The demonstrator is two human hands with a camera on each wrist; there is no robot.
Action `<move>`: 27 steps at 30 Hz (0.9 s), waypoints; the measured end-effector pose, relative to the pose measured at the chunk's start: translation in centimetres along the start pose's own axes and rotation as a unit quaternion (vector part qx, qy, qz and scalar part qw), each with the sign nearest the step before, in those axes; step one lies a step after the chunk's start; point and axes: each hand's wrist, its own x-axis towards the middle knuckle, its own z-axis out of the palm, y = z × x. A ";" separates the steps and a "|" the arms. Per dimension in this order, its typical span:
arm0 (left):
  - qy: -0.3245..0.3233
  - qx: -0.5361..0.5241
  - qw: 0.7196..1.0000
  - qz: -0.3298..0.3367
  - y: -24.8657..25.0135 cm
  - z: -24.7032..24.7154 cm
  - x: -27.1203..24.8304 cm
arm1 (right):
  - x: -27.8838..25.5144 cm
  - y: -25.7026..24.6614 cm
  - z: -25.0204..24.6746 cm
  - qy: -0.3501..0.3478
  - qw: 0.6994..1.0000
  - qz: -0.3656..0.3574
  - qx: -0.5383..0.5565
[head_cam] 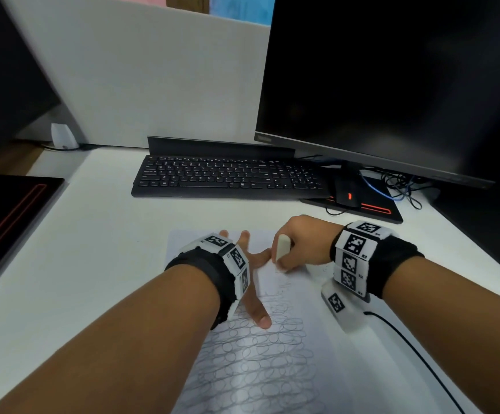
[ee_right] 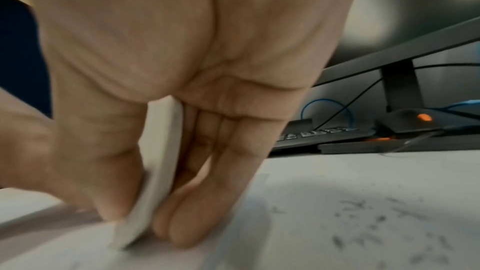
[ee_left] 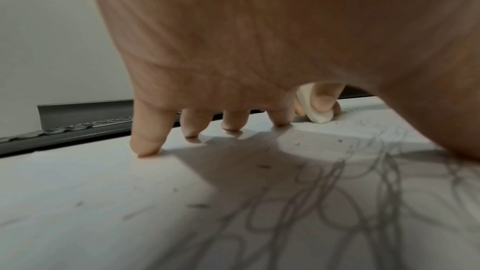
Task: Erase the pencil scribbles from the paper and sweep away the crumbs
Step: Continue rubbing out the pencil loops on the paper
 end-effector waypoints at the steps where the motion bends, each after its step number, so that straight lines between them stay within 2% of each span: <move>1: 0.001 -0.003 1.000 0.001 0.0 0.0 0.0 | 0.0 0.0 0.0 0.003 1.000 0.004 0.008; 5: 0.000 0.000 1.000 0.002 0.1 0.0 0.2 | -0.7 -0.7 1.0 -0.100 0.994 -0.033 0.004; 9: -0.002 0.007 1.000 -0.008 0.2 -0.1 0.0 | -0.2 0.5 0.0 0.003 1.000 0.011 0.008; 10: -0.001 0.003 1.000 -0.007 0.1 0.0 0.1 | -0.3 0.4 0.1 0.004 1.000 0.012 0.011; 13: 0.005 0.004 1.000 0.001 -0.1 0.2 0.4 | -0.7 -0.4 0.9 -0.088 0.996 -0.021 0.002; 14: 0.006 0.008 1.000 0.002 -0.1 0.2 0.5 | -0.8 -0.4 0.8 -0.095 0.995 -0.021 0.001; 17: 0.003 0.000 1.000 -0.006 0.0 0.2 0.3 | -0.5 0.5 -0.3 -0.017 1.000 0.009 -0.006; 18: 0.002 -0.002 1.000 -0.005 0.0 0.1 0.2 | -0.5 0.6 -0.3 -0.010 1.000 0.012 -0.008; 22: 0.000 0.005 1.000 -0.001 0.0 0.1 0.4 | -0.7 -0.1 0.6 -0.094 0.995 -0.017 -0.006; 25: 0.000 -0.002 1.000 -0.006 0.0 0.0 -0.1 | -0.5 0.8 -0.4 -0.021 1.000 0.010 -0.006; 27: 0.004 0.000 1.000 -0.005 0.1 0.0 -0.3 | -0.5 0.7 -0.2 -0.020 1.000 0.010 -0.001</move>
